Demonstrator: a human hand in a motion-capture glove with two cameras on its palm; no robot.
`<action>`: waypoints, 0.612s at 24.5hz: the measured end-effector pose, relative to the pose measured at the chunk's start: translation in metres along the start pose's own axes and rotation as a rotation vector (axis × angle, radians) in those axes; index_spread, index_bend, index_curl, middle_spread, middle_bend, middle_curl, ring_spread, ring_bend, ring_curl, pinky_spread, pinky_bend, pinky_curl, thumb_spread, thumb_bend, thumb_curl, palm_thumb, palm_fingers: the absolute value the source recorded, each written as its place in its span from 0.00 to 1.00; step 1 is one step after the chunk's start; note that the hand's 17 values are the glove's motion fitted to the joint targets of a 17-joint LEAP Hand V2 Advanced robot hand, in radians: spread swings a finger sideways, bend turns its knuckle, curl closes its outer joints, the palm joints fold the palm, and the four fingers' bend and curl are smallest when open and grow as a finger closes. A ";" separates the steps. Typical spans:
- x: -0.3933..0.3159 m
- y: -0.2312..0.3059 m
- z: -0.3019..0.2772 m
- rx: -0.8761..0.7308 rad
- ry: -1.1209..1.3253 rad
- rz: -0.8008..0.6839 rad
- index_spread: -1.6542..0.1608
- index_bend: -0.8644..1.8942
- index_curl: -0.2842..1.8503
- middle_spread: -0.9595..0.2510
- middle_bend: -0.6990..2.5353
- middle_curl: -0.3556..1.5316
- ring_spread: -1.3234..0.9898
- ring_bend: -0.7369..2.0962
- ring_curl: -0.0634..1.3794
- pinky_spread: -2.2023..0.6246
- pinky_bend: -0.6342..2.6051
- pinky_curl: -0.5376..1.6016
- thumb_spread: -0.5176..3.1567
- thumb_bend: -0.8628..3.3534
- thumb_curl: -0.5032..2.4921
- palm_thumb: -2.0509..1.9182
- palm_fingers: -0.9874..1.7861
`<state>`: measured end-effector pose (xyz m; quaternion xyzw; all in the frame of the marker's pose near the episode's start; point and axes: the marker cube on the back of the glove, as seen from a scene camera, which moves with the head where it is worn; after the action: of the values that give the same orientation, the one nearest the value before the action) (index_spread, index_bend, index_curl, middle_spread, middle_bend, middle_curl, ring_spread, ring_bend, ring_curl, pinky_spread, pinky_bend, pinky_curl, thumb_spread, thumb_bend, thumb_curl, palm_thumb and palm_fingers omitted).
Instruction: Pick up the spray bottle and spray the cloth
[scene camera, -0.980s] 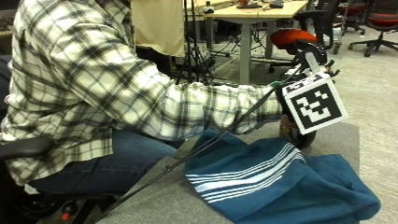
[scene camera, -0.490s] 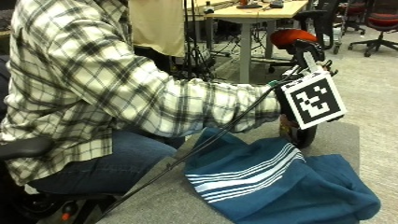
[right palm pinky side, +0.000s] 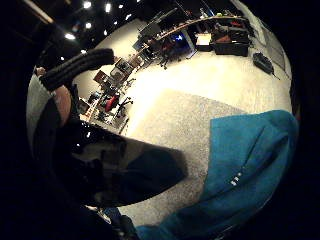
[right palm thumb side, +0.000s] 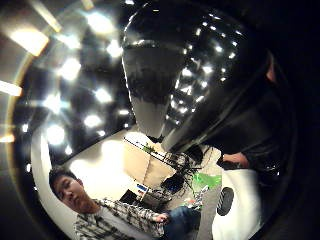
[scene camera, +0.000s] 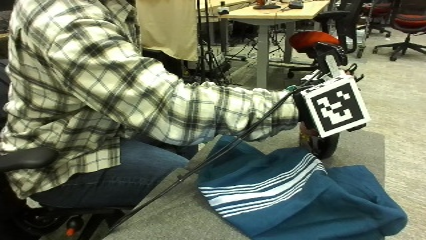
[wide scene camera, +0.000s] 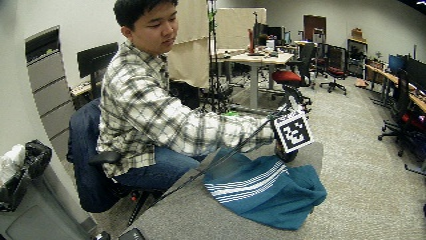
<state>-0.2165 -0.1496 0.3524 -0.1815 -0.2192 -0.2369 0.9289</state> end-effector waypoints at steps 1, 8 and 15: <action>0.000 0.001 -0.001 -0.008 0.006 0.007 0.76 0.36 0.40 0.70 0.39 0.47 0.49 0.46 0.38 0.72 0.38 0.46 0.27 0.20 0.43 0.78 0.79; -0.002 0.008 -0.009 -0.059 0.085 0.055 0.75 0.35 0.38 0.71 0.32 0.44 0.52 0.43 0.39 0.79 0.34 0.46 0.33 0.19 0.41 0.75 0.47; -0.005 0.022 -0.025 -0.143 0.228 0.091 0.72 0.36 0.33 0.70 0.28 0.40 0.56 0.36 0.31 0.82 0.32 0.42 0.37 0.19 0.38 0.70 0.35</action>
<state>-0.2009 -0.1409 0.3244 -0.2288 -0.0864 -0.2287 0.9423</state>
